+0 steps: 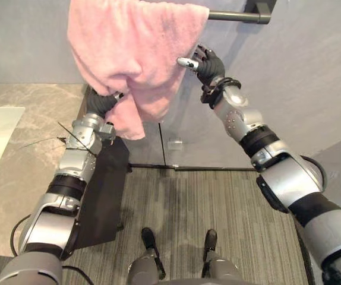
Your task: Organize washtable
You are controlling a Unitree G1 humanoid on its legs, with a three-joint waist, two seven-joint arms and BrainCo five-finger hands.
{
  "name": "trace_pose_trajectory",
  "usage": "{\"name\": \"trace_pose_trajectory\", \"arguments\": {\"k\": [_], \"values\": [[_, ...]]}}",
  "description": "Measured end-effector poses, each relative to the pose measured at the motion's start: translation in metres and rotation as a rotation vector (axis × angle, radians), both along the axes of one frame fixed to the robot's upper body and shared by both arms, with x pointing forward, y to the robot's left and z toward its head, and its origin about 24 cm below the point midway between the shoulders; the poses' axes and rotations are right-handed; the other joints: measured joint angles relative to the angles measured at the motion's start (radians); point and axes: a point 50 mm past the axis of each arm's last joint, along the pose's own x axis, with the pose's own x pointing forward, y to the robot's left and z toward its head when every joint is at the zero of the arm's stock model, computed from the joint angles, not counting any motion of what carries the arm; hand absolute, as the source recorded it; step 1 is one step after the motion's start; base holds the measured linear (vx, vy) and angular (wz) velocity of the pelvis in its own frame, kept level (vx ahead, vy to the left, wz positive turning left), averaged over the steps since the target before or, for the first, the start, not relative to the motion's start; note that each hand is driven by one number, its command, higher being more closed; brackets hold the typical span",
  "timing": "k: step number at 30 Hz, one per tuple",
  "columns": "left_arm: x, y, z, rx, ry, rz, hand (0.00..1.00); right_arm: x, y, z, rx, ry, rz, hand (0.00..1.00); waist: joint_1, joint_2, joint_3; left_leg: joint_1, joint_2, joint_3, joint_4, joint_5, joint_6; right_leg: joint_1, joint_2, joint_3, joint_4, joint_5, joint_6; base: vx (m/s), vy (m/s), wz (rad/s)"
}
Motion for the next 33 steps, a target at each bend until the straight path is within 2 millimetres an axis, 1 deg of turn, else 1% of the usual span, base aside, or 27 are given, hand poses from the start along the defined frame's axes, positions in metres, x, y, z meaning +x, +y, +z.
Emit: {"name": "trace_pose_trajectory", "arguments": {"k": [1,2,4,7,9,11,14,16,18,19,21,24,27,29,33], "values": [[0.001,-0.002,0.002,-0.002,-0.007,-0.004,1.00,-0.001,0.006,0.003,0.015,0.001,0.009,1.00,0.000,0.004,0.002,-0.004,0.002,-0.002,0.000,0.002,-0.002,-0.003,0.001,-0.003,0.000,0.000,-0.001,-0.01,-0.030,0.10],[0.002,-0.004,0.005,-0.008,-0.016,-0.010,1.00,-0.004,0.018,0.011,0.024,-0.013,0.037,1.00,0.003,0.012,0.005,-0.017,0.004,-0.004,0.000,0.003,-0.004,-0.013,0.003,-0.006,0.000,-0.002,-0.008,-0.01,-0.029,0.08],[0.004,-0.011,0.004,-0.029,-0.013,-0.018,1.00,-0.008,0.029,0.019,0.061,-0.023,0.061,1.00,0.003,0.026,0.013,-0.025,0.004,-0.012,0.000,0.006,-0.002,-0.016,0.003,-0.012,0.000,-0.001,-0.008,-0.01,-0.021,0.08],[0.005,-0.015,-0.001,-0.051,0.003,-0.016,1.00,-0.012,0.040,0.025,0.078,-0.032,0.076,1.00,0.004,0.030,0.016,-0.025,0.004,-0.013,0.000,0.006,-0.002,-0.016,0.003,-0.013,0.000,0.003,-0.003,0.00,-0.004,0.02],[0.006,-0.016,-0.001,-0.054,0.003,-0.015,1.00,-0.012,0.040,0.029,0.082,-0.039,0.076,1.00,0.004,0.032,0.017,-0.025,0.003,-0.013,0.001,0.011,0.005,-0.016,0.003,-0.014,0.000,0.004,-0.003,0.02,-0.007,0.00],[0.006,-0.016,0.001,-0.057,-0.002,-0.015,1.00,-0.011,0.036,0.033,0.117,-0.039,0.063,1.00,0.003,0.034,0.018,-0.025,0.003,-0.013,0.005,0.011,0.005,-0.016,0.003,-0.014,0.000,0.004,-0.002,0.04,-0.014,0.00],[0.006,-0.012,0.004,-0.073,-0.013,-0.001,1.00,-0.006,0.017,0.040,0.144,-0.063,0.015,1.00,0.002,0.037,0.020,-0.025,0.003,-0.010,0.006,0.011,0.005,-0.016,0.003,-0.013,0.000,0.004,-0.002,0.04,-0.012,0.00],[0.006,-0.009,0.006,-0.085,-0.020,0.008,1.00,-0.001,-0.009,0.050,0.140,-0.102,-0.043,1.00,0.001,0.044,0.026,-0.025,0.002,-0.007,0.006,0.011,0.005,-0.017,0.002,-0.011,0.000,0.005,-0.002,0.00,0.000,0.00],[0.005,-0.007,0.009,-0.087,-0.034,0.008,1.00,0.000,-0.026,0.058,0.136,-0.131,-0.079,1.00,0.000,0.047,0.028,-0.025,0.003,0.003,0.006,0.011,0.005,-0.022,0.002,-0.003,0.000,0.009,-0.003,0.01,-0.007,-0.13],[0.004,-0.008,0.014,-0.083,-0.051,-0.002,1.00,0.000,-0.030,0.063,0.133,-0.152,-0.079,1.00,-0.004,0.049,0.031,-0.024,0.003,0.008,0.006,0.011,0.005,-0.027,0.002,0.006,0.000,0.012,-0.004,0.01,-0.008,-0.19],[0.002,-0.010,0.017,-0.081,-0.067,-0.015,1.00,-0.001,-0.032,0.065,0.133,-0.160,-0.081,1.00,-0.012,0.053,0.034,-0.017,0.003,0.018,0.006,0.011,0.005,-0.027,0.003,0.017,0.000,0.015,-0.003,0.01,-0.007,-0.17],[0.002,-0.011,0.018,-0.075,-0.070,-0.030,1.00,0.000,-0.036,0.066,0.121,-0.165,-0.073,1.00,-0.033,0.057,0.040,-0.005,0.005,0.036,0.006,0.010,0.005,-0.027,0.005,0.034,0.000,0.020,-0.003,0.01,-0.018,-0.16],[0.002,-0.011,0.019,-0.075,-0.072,-0.031,1.00,0.000,-0.037,0.066,0.112,-0.163,-0.066,1.00,-0.033,0.063,0.049,0.006,0.007,0.052,0.000,0.008,0.002,-0.027,0.006,0.050,-0.001,0.022,-0.003,-0.01,-0.020,-0.19],[0.002,-0.012,0.021,-0.074,-0.079,-0.036,1.00,0.000,-0.040,0.067,0.095,-0.169,-0.062,1.00,-0.029,0.063,0.053,0.010,0.013,0.055,0.000,0.006,-0.001,-0.027,0.012,0.053,-0.004,0.016,-0.012,-0.04,-0.036,-0.07],[0.002,-0.013,0.022,-0.086,-0.080,-0.048,1.00,0.001,-0.042,0.066,0.074,-0.168,-0.060,1.00,-0.026,0.062,0.055,0.011,0.020,0.055,0.000,0.006,-0.002,-0.025,0.018,0.051,-0.005,0.016,-0.014,-0.02,-0.034,-0.01]]}}
